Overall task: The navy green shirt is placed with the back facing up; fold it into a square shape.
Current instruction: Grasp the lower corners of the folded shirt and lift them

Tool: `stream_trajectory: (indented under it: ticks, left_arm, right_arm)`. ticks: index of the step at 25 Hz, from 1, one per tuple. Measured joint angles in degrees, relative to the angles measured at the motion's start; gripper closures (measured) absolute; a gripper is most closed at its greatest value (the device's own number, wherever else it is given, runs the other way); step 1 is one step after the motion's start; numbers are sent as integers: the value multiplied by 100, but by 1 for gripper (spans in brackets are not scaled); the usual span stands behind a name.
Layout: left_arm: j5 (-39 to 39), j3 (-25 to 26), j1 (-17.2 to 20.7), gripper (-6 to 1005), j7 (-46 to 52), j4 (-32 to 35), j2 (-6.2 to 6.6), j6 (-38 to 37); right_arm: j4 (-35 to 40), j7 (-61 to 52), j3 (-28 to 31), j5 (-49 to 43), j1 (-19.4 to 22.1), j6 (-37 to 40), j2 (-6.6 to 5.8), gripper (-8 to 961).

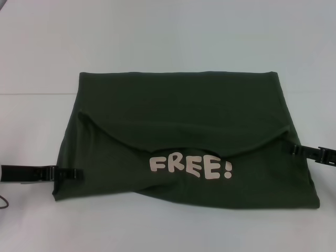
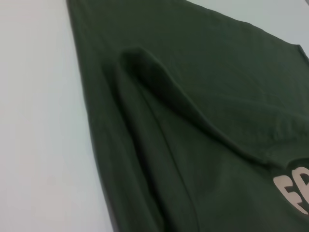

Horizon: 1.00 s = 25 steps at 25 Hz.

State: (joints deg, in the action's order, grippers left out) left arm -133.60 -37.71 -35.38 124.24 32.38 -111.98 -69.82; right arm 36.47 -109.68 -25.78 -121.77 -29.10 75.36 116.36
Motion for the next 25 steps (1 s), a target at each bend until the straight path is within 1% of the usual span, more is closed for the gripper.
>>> stream_trajectory:
  ticks: [5, 9, 14, 25]
  left_arm:
    - [0, 1, 21, 269, 22, -15, -9, 61]
    - [0, 0, -4, 269, 73, -138, 14, -61]
    - [0, 0, -26, 270, 104, -148, 10, -189]
    - [1, -65, -107, 271, 166, -137, 46, -498]
  right_arm:
    - [0, 0, -7, -5, -13, 2, 8, 37]
    - [-7, 0, -7, -5, -20, 4, 9, 38]
    - [-8, 0, -5, -5, -26, 5, 9, 40]
    - [-9, 0, -6, -5, -30, 5, 9, 43]
